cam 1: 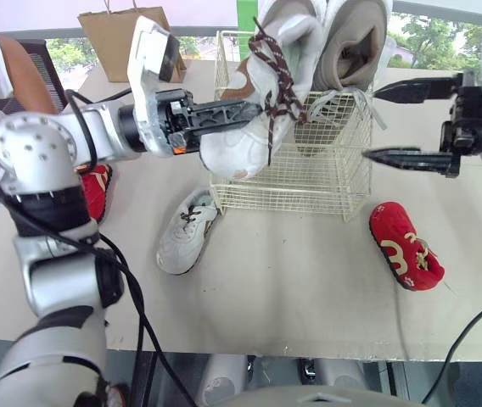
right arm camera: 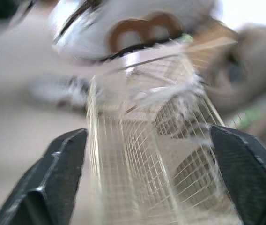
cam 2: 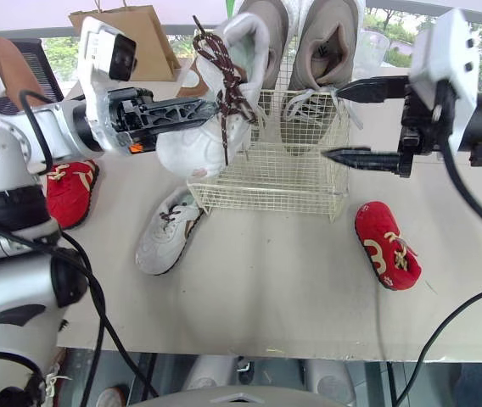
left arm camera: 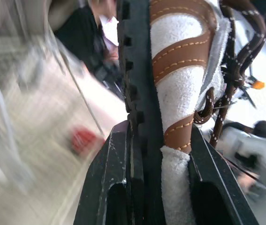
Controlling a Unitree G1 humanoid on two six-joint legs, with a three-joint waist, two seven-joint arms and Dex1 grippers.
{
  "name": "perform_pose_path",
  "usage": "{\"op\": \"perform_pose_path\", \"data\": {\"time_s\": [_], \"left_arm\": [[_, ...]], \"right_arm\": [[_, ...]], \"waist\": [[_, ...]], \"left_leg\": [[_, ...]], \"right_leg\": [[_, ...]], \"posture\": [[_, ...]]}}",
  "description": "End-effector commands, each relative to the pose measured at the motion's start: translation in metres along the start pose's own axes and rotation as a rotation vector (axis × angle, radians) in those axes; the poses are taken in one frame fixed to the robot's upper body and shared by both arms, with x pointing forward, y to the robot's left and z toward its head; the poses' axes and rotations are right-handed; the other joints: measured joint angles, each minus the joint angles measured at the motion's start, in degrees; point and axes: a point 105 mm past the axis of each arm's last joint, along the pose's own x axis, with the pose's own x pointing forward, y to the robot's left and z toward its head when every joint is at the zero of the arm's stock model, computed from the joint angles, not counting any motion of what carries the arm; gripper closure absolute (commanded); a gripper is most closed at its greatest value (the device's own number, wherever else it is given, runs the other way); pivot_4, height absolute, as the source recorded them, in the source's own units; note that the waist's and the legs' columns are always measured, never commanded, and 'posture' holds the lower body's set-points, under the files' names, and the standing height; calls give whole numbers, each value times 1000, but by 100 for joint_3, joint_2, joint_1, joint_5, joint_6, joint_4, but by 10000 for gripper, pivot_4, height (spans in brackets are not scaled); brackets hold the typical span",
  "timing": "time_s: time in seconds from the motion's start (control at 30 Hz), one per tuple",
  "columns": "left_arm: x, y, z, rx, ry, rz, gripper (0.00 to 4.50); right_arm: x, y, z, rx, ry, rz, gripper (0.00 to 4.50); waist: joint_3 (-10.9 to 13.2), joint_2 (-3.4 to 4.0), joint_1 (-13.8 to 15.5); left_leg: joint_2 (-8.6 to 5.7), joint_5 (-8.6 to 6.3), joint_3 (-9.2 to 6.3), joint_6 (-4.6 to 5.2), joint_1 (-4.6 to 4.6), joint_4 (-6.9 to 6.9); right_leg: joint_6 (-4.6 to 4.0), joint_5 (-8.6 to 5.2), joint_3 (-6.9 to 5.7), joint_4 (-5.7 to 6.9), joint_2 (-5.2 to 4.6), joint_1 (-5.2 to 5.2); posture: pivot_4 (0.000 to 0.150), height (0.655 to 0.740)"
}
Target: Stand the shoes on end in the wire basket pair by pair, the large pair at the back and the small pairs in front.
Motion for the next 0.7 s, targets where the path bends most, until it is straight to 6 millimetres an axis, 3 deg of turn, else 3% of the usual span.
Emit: {"op": "perform_pose_path", "data": {"time_s": [0.03,0.2,0.37,0.6,0.63,0.7], "left_arm": [[4,-12,12,173,-95,22,39330],[17,-8,-3,295,-134,75,39343],[32,-9,-12,361,-171,87,39347],[37,-8,-14,402,-201,111,39353],[36,-8,-13,406,-199,114,39354],[33,-13,-9,372,-224,82,29095]], "right_arm": [[9,7,2,193,-81,-68,4972],[40,13,17,432,-299,-59,4972],[57,15,17,566,-356,-85,4972],[60,18,17,612,-361,-85,38528],[59,19,17,611,-357,-87,40238],[58,18,14,595,-341,-99,45000]], "waist": [[-1,-1,-24],[-2,1,-27],[-3,0,6],[-3,0,-29],[-3,0,-29],[-3,0,-31]], "left_leg": [[0,0,1,0,1,1],[-5,2,6,-2,12,-2],[-20,3,4,1,3,2],[-20,-10,3,25,5,-2],[-20,-10,4,25,5,-2],[-20,-12,4,27,5,-2]], "right_leg": [[0,0,2,4,0,1],[-1,1,7,29,3,-3],[0,1,4,26,-2,-3],[1,0,4,24,18,-3],[1,0,4,24,25,-3],[1,0,6,24,29,-3]], "posture": [[1500,7400],[1500,7400],[1500,7400],[1500,7400],[1500,7400],[1500,7400]]}}
